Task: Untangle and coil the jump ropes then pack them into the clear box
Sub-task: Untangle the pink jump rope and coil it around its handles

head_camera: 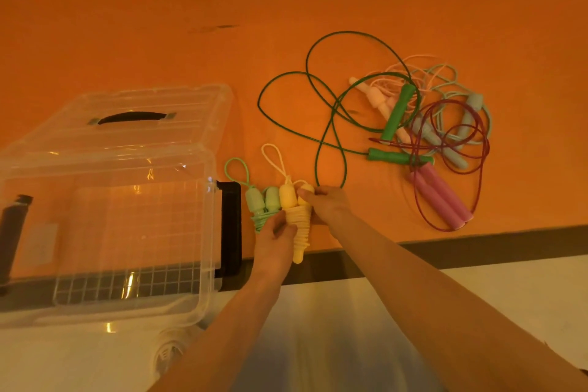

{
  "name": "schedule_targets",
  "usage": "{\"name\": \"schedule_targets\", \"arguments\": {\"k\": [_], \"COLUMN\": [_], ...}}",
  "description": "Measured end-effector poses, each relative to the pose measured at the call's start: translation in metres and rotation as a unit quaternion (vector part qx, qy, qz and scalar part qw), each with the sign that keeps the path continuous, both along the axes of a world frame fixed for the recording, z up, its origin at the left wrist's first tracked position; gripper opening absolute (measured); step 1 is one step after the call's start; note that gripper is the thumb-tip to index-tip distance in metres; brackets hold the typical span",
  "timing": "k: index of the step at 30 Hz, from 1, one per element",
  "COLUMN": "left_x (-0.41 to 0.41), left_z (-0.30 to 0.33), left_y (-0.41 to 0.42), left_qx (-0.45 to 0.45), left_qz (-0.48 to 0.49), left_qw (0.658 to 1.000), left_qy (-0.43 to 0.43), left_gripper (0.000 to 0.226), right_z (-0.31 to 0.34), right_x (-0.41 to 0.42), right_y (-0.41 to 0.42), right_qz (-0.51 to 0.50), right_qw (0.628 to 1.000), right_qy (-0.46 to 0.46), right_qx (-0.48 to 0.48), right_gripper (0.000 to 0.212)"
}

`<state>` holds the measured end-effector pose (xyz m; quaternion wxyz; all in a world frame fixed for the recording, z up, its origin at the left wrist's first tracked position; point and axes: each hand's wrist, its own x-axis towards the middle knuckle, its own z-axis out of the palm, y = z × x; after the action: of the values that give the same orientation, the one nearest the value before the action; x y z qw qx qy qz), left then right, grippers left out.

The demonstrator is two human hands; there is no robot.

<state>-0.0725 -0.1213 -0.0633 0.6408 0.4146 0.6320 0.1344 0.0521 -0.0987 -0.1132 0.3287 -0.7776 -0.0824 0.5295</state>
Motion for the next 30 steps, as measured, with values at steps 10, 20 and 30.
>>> {"name": "schedule_targets", "arguments": {"k": [10,20,30], "left_x": [0.0,-0.006,0.017], "left_z": [0.005,0.022,0.088], "left_y": [-0.002,0.004,-0.008], "left_qx": [-0.002,-0.027,-0.008], "left_qz": [0.016,0.072,0.06], "left_qw": [1.0,0.997,0.996], "left_qy": [0.02,0.002,-0.063], "left_gripper": [0.04,0.034,0.021], "right_z": [-0.001,0.035,0.161], "right_x": [0.004,0.023,0.118], "right_y": [0.003,-0.012,-0.03], "right_qz": [0.058,0.103,0.208], "right_qw": [0.994,0.991,0.972], "right_qy": [-0.092,-0.063,-0.107], "right_qx": [-0.023,-0.049,-0.016], "right_gripper": [0.043,0.039,0.022]}}
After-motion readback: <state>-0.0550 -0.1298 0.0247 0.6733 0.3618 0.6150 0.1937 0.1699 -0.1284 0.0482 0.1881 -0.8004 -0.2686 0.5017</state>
